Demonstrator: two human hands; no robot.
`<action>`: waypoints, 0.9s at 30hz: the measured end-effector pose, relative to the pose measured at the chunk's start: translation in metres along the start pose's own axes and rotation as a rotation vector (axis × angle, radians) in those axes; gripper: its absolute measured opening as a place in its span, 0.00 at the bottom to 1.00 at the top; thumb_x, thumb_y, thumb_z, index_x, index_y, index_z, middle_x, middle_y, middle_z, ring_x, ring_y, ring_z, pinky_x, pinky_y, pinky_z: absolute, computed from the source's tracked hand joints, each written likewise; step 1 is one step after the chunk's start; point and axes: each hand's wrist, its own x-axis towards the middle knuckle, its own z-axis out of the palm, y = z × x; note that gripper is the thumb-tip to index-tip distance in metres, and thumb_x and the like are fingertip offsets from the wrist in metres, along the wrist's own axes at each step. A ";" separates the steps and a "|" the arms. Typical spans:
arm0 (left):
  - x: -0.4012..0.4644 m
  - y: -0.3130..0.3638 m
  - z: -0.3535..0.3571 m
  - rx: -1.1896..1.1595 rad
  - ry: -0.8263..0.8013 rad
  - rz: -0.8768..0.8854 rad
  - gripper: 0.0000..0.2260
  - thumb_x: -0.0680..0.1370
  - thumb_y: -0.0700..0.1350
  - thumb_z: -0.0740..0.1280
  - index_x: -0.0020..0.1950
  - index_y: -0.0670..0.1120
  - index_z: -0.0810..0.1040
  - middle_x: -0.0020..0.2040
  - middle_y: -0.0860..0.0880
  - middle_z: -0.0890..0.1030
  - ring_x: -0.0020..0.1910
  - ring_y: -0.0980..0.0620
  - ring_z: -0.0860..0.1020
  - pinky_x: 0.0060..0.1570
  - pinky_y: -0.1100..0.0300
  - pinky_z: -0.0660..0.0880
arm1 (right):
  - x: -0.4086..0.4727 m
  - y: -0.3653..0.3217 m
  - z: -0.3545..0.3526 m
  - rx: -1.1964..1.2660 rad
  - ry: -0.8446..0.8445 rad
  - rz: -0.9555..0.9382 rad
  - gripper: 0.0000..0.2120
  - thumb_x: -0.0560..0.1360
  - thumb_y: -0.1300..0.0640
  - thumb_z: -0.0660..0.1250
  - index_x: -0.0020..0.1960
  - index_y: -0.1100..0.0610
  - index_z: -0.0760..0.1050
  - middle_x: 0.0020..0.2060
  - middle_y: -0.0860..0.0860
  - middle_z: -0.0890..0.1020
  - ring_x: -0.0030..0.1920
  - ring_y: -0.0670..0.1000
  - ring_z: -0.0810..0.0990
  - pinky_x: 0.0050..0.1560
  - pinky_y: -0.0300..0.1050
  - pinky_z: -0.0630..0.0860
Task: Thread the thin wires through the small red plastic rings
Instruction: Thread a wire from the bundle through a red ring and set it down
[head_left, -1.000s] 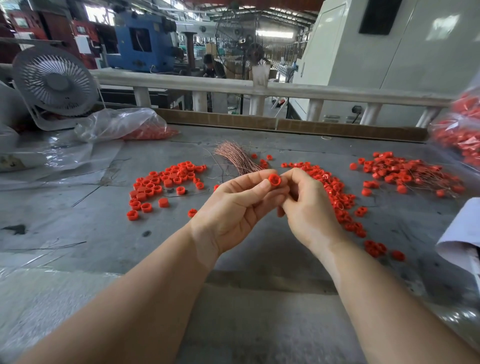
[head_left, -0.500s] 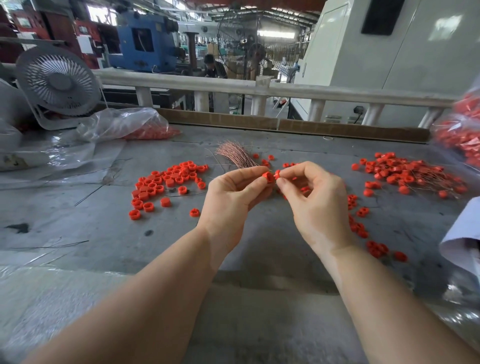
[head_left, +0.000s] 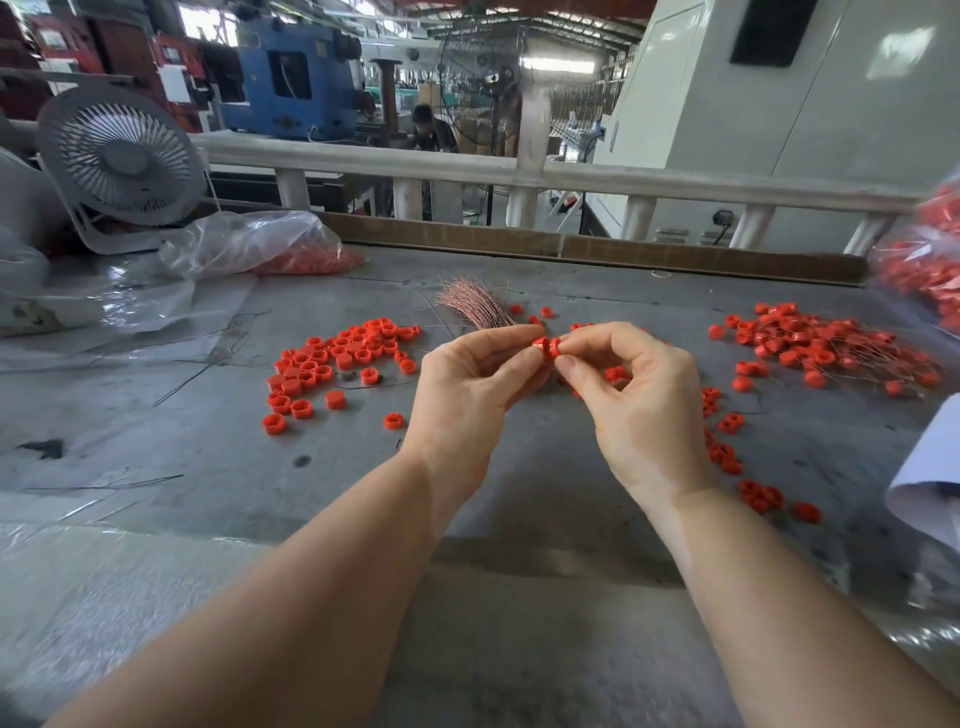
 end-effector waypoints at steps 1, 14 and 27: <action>0.000 0.000 0.000 0.003 0.000 0.001 0.07 0.75 0.30 0.63 0.49 0.38 0.79 0.37 0.49 0.84 0.39 0.55 0.82 0.47 0.64 0.79 | 0.000 0.000 0.000 0.001 0.000 -0.006 0.10 0.70 0.68 0.70 0.40 0.54 0.78 0.36 0.42 0.80 0.39 0.38 0.78 0.40 0.26 0.69; -0.001 0.001 0.001 0.045 0.001 0.016 0.07 0.74 0.30 0.64 0.49 0.38 0.79 0.39 0.47 0.83 0.40 0.55 0.81 0.48 0.63 0.79 | -0.001 0.002 0.000 -0.091 0.008 -0.067 0.10 0.71 0.66 0.70 0.41 0.51 0.76 0.36 0.50 0.80 0.37 0.45 0.77 0.41 0.32 0.72; 0.002 -0.003 -0.002 0.021 -0.018 0.014 0.07 0.74 0.31 0.65 0.48 0.39 0.79 0.38 0.48 0.84 0.41 0.54 0.82 0.47 0.63 0.79 | -0.001 0.001 0.000 -0.100 0.032 -0.090 0.07 0.70 0.67 0.70 0.42 0.56 0.79 0.37 0.47 0.80 0.39 0.43 0.78 0.40 0.26 0.69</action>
